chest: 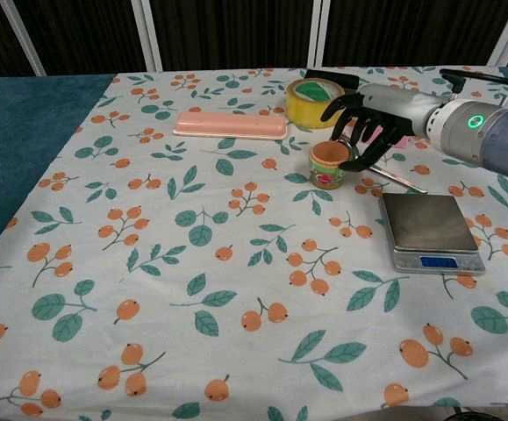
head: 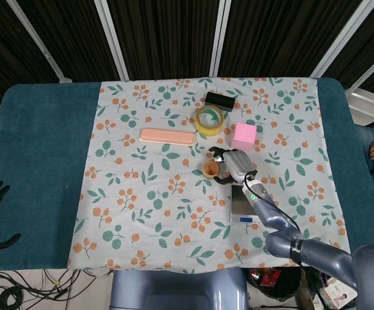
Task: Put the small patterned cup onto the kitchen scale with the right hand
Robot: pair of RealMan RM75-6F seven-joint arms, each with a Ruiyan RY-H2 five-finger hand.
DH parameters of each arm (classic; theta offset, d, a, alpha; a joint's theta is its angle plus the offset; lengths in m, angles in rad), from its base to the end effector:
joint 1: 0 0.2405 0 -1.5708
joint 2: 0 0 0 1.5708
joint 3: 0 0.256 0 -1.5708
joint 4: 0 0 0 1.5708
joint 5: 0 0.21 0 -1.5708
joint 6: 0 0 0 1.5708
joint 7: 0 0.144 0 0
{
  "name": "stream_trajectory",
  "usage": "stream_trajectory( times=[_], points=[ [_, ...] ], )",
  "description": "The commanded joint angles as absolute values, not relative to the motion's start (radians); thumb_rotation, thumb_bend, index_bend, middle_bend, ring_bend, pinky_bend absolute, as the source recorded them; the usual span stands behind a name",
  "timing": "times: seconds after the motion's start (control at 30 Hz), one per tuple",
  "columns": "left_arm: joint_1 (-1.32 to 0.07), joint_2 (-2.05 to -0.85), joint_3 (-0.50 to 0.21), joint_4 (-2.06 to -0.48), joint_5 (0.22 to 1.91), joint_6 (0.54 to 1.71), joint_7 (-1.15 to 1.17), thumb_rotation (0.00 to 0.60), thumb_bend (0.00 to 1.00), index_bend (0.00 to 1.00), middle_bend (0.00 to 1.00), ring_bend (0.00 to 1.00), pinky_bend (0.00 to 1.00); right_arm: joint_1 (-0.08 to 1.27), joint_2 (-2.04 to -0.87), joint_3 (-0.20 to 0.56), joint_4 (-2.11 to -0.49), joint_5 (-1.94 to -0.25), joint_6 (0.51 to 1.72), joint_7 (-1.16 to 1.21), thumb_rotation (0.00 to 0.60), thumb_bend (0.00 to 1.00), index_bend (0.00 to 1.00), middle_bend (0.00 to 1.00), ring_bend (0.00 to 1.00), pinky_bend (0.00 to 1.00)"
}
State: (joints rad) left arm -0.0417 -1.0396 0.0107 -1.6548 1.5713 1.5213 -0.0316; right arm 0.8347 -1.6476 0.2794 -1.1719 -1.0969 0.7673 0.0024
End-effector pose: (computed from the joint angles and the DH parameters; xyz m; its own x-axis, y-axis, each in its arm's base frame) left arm -0.3092 0.1545 0.1731 0.4051 0.0432 0.9133 0.9142 -0.0358 -0.4038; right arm -0.1501 -0.4044 -0.0273 0.2279 -0.3483 0.9093 -0.9558 -0.2583 0.1406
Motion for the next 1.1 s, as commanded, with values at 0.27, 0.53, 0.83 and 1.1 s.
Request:
stream_trajectory(
  times=[0.27, 0.53, 0.83, 1.1],
  points=[
    [-0.042, -1.038, 0.010, -1.657, 1.570, 1.520, -0.034, 0.600, 0.12, 0.00, 0.00, 0.00, 0.00, 0.853, -1.681, 0.268, -1.140, -1.112, 0.750, 0.009, 0.600, 0.20, 0.22, 0.29, 0.35, 0.28],
    [-0.041, -1.036, 0.010, -1.660, 1.565, 1.517, -0.038, 0.600, 0.12, 0.00, 0.00, 0.00, 0.00, 0.857, -1.694, 0.267, -1.131, -1.128, 0.760, 0.020, 0.600, 0.33, 0.35, 0.46, 0.50, 0.41],
    [-0.040, -1.034, 0.009, -1.661, 1.562, 1.518, -0.039, 0.600, 0.12, 0.00, 0.00, 0.00, 0.00, 0.837, -1.672, 0.278, -1.167, -1.160, 0.820, 0.051, 0.600, 0.40, 0.38, 0.50, 0.54, 0.45],
    [-0.040, -1.035, 0.009, -1.662, 1.564, 1.519, -0.035, 0.600, 0.11, 0.00, 0.00, 0.00, 0.00, 0.766, -1.526, 0.247, -1.338, -1.176, 0.866, 0.024, 0.600, 0.40, 0.38, 0.50, 0.54, 0.45]
  ],
)
